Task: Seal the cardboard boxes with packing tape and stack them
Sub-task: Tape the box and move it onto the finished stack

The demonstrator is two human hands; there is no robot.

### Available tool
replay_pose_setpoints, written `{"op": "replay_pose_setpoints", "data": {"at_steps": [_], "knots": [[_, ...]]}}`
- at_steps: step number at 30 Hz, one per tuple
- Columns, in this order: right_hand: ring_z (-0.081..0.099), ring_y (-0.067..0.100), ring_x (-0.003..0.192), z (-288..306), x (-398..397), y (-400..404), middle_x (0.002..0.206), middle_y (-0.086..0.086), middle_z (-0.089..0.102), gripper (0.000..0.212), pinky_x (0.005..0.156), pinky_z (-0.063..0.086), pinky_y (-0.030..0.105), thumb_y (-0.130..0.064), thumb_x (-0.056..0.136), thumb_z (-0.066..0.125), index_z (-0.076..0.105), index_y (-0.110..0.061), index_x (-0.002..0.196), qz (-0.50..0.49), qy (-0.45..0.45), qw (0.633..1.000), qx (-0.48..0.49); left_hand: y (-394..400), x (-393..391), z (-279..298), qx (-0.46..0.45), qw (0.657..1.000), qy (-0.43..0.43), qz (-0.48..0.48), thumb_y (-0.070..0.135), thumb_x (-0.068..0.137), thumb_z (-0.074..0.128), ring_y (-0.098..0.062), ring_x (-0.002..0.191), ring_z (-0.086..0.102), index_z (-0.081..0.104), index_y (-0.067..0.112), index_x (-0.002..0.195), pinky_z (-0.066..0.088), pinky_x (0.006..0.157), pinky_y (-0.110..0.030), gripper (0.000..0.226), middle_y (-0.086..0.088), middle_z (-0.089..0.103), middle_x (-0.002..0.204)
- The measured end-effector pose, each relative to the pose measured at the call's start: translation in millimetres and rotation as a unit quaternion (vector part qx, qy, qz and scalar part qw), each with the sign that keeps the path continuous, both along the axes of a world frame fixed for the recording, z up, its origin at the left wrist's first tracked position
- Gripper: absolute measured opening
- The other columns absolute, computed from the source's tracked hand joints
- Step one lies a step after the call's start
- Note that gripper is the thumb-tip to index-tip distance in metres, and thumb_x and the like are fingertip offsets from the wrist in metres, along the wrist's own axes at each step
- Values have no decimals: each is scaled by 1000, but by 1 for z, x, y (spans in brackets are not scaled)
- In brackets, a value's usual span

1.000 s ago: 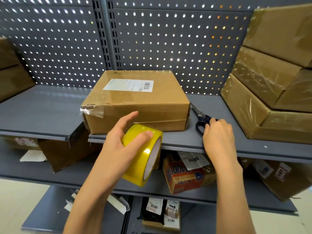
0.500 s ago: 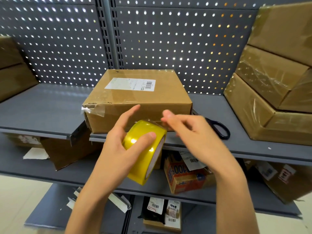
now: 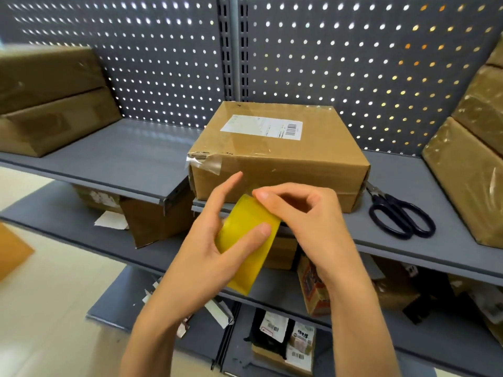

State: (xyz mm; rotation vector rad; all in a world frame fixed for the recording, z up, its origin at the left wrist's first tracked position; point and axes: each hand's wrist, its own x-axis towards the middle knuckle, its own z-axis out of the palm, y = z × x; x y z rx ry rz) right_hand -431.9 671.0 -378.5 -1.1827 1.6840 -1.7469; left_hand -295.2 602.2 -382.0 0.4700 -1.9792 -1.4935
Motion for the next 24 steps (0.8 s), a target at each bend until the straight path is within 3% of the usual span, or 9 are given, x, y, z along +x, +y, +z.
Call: {"op": "replay_pose_setpoints", "data": {"at_steps": [3,6,8,10,12,15,17,19,24], "knots": [[67,3,88,4,7,-9,85,-12,73,8,79,52,24,-21,86,68,77,-21,87,-1,55,998,-19,-15,18,-4,38,998,-36,-38,57,54,80,-4,94,66,37,46,131,54,70,-18,89,30,61,107],[66,1,87,11,8,-16,83,-15,73,8,77,50,19,-23,85,68,76,-25,84,-9,73,996,-49,-27,36,-5,24,996,-70,-57,66,57,76,-8,96,66,54,46,114,52,77,-19,65,16,66,107],[66,0,88,13,8,-20,82,-18,72,8,77,49,19,-25,86,68,75,-28,84,-5,86,995,-53,-28,41,-3,3,994,-92,-63,61,67,72,-6,96,65,62,47,107,49,80,-15,44,13,68,106],[65,-1,86,12,10,-27,82,-18,72,8,76,48,17,-24,86,69,75,-28,84,-13,125,990,-60,-24,39,-2,-3,994,-98,-54,56,72,70,-6,88,66,67,41,100,49,76,-14,32,11,71,96],[64,-2,85,11,15,-34,83,-18,71,8,76,48,15,-19,86,69,76,-23,87,-53,199,975,-87,-19,36,1,19,999,-47,-19,59,68,71,-13,73,65,71,30,86,52,67,-23,34,5,68,77],[65,3,85,25,20,-42,88,-13,68,10,79,53,31,-16,87,67,75,-15,92,-119,285,935,-176,-13,30,14,71,996,24,44,39,71,76,-11,55,62,71,13,73,49,52,-19,26,-1,61,62],[67,13,84,39,18,-49,87,-5,70,11,77,53,39,-18,88,66,75,-11,91,-152,347,897,-227,-14,24,17,139,988,-2,68,32,73,76,-11,50,63,65,-7,79,46,47,-16,41,-10,61,63],[67,18,84,44,16,-61,86,-1,72,12,78,52,41,-20,87,67,75,-12,89,-149,391,881,-220,-18,23,14,162,982,-33,94,38,71,64,-11,48,64,59,-14,85,46,45,-16,54,-9,61,61],[65,8,81,50,-6,-89,86,-5,72,13,76,52,36,-27,88,66,76,-19,92,-147,306,928,-156,-18,21,24,162,984,-7,74,36,74,61,-15,60,69,64,4,89,53,56,-19,36,-8,70,69]]}}
